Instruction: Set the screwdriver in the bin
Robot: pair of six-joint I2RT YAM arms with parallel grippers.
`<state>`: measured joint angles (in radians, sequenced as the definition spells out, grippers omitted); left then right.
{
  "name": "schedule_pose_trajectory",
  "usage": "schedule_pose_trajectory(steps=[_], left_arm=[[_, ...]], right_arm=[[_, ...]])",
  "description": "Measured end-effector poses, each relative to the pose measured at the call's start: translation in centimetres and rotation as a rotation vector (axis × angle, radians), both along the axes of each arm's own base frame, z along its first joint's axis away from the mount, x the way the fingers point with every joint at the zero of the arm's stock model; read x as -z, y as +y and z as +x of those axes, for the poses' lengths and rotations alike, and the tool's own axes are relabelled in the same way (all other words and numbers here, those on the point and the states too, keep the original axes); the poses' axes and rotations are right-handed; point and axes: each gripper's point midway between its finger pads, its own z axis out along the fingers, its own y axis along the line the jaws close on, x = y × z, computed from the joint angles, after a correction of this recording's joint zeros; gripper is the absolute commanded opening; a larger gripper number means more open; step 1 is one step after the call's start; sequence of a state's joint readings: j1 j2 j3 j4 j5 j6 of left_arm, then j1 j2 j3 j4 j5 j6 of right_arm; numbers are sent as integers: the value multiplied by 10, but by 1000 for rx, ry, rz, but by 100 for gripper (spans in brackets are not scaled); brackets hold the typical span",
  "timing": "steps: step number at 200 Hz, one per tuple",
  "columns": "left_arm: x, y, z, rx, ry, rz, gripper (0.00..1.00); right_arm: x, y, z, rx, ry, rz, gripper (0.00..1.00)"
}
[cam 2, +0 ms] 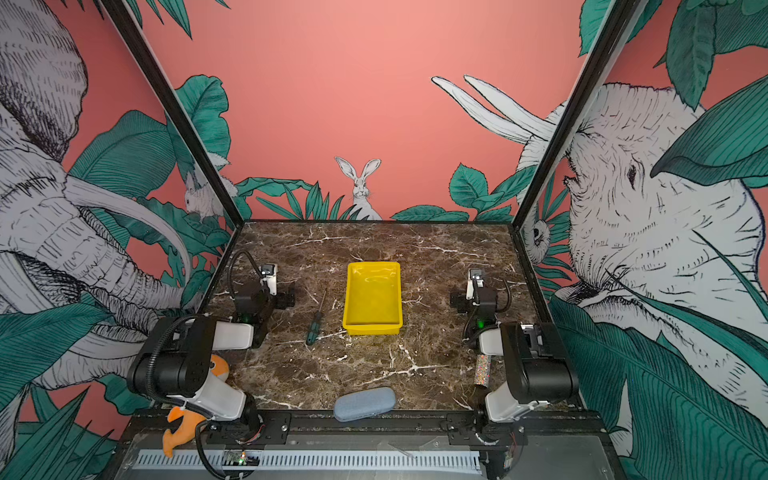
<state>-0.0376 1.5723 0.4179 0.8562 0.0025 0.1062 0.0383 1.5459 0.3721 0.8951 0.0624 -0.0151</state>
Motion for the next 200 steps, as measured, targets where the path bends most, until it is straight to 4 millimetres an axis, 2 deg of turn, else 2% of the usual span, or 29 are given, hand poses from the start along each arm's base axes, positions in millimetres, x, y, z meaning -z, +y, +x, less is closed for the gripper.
schedule_pose_trajectory(steps=[200], left_arm=[[3,0,-1,-1,14,1,100]], right_arm=[[0,0,0,0,0,0,99]])
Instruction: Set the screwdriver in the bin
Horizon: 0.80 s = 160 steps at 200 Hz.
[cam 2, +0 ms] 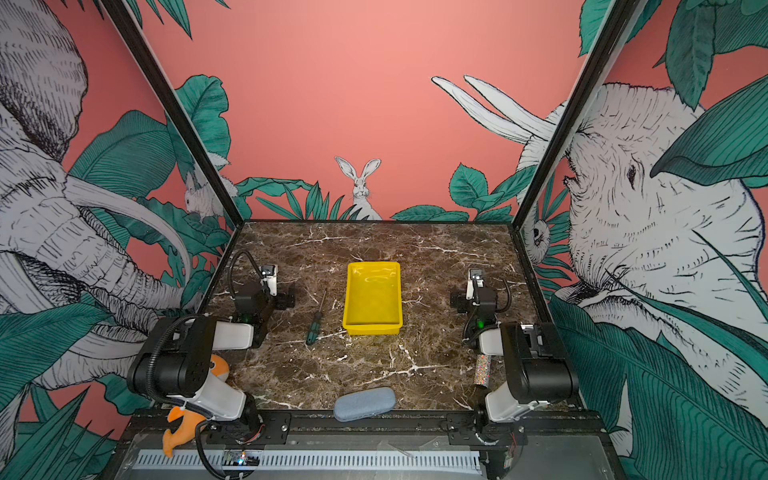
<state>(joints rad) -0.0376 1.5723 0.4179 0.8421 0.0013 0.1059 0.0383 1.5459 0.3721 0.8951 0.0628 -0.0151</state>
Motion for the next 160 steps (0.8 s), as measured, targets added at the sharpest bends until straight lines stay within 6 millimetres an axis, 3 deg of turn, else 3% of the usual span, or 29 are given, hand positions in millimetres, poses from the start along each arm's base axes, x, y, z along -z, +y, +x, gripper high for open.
schedule_pose_trajectory(steps=[35,50,63,78,94,108,127,160], left_arm=[[-2,6,-2,-32,6,9,100],[-19,12,-10,-66,26,11,100],[-59,13,-11,-81,-3,-3,100],[-130,13,-11,-98,-98,-59,100],[-200,12,-24,-103,-199,-134,100],[-232,10,-45,-103,-242,-202,100],[-230,9,-69,-125,-191,-292,100],[-193,1,-89,-147,-15,-401,100]], right_arm=[[0,0,0,0,0,0,99],[0,0,0,0,2,1,99],[1,-1,0,0,6,5,99],[2,-2,0,-1,12,8,99],[3,-2,-1,0,16,9,99],[4,-2,-1,-2,18,10,99],[4,-2,-1,-2,21,10,99],[5,-2,-1,-2,22,10,99]])
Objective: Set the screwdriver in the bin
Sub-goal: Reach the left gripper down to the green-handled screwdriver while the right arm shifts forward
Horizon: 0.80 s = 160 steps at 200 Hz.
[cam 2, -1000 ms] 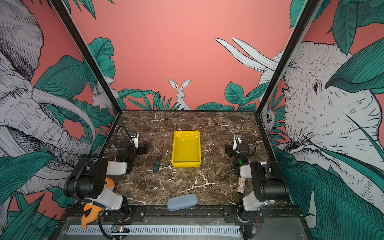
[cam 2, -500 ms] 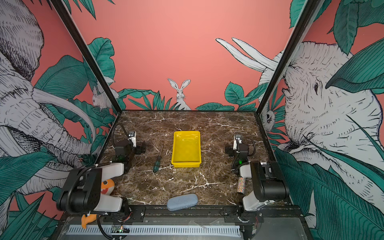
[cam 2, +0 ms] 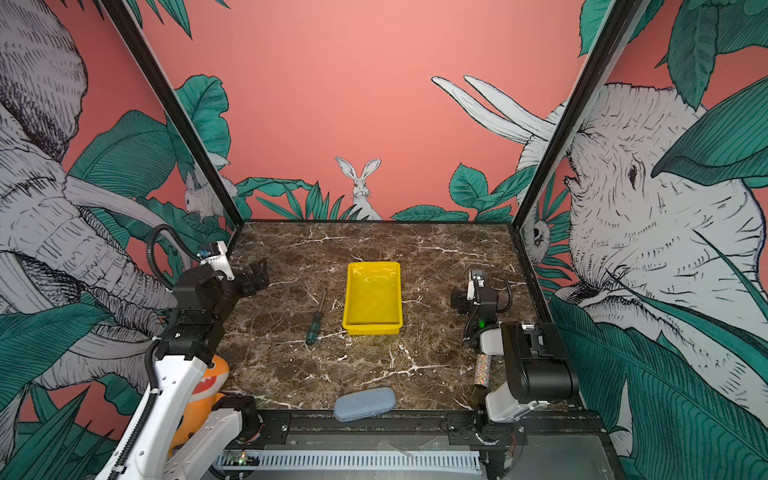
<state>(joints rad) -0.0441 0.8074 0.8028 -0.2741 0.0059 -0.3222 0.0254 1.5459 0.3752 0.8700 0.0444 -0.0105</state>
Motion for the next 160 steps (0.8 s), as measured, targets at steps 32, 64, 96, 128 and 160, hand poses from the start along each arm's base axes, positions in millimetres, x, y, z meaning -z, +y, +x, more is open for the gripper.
schedule_pose_trajectory(steps=[32,64,96,128,160], left_arm=[[38,-14,-9,30,163,-49,100],[69,-50,-16,119,288,-37,100],[109,-72,-18,181,437,12,100],[149,-79,-22,197,585,50,95],[177,-90,-29,236,689,85,87]], right_arm=[[-1,2,0,-12,-3,4,99],[-46,-6,-19,63,-28,68,99],[-139,-5,-38,83,-142,194,99],[-170,18,-58,-20,-49,277,99],[-158,36,-72,-82,183,325,99]])
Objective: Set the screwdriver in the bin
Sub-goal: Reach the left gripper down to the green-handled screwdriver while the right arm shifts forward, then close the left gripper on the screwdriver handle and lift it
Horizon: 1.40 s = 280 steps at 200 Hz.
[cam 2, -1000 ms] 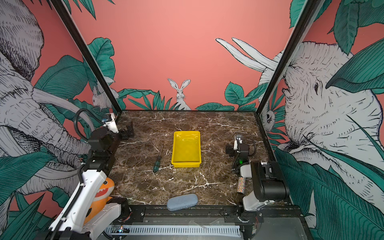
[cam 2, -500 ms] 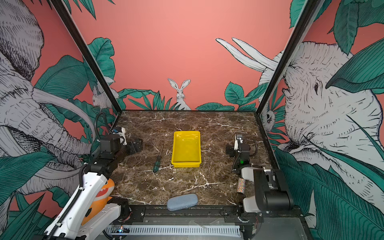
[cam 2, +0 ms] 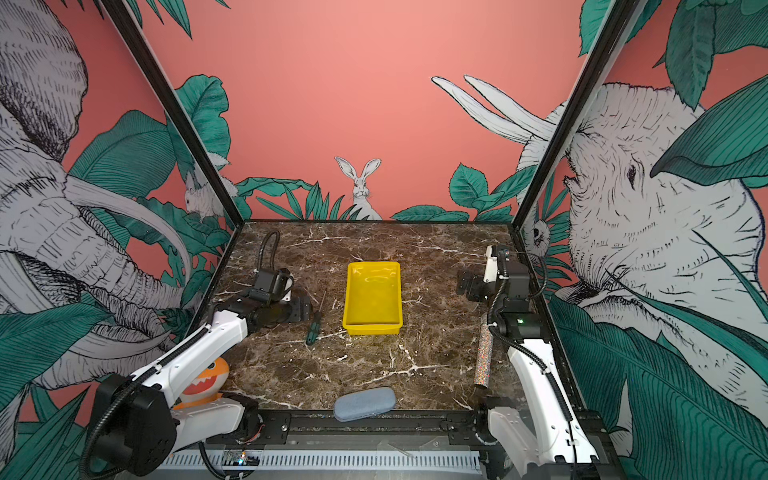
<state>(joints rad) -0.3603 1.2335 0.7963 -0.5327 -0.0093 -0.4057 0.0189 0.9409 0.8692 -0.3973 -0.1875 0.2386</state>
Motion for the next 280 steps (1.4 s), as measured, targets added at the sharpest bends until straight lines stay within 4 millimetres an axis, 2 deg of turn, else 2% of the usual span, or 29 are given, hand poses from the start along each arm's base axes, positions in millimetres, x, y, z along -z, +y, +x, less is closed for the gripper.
schedule_pose_trajectory(steps=[15,27,51,71,95,127,191,223,280], left_arm=[[14,-6,-6,25,50,24,83],[22,-12,-10,46,78,46,75],[33,-21,-15,80,112,67,71],[46,-25,-14,92,153,93,68],[59,-31,-9,103,192,130,59],[68,-31,-8,112,217,160,56],[67,-33,-3,136,214,176,50],[74,-35,-4,146,238,185,48],[79,-39,-10,148,254,185,55]], right_arm=[[17,10,-13,-50,99,30,99],[30,16,-25,-81,172,55,99],[46,30,-44,-143,269,109,99],[61,37,-56,-175,328,142,99],[79,40,-72,-185,396,161,99],[76,39,-76,-183,386,159,99],[75,33,-76,-158,376,133,99],[74,29,-76,-140,366,116,99],[72,24,-77,-118,354,95,99]])
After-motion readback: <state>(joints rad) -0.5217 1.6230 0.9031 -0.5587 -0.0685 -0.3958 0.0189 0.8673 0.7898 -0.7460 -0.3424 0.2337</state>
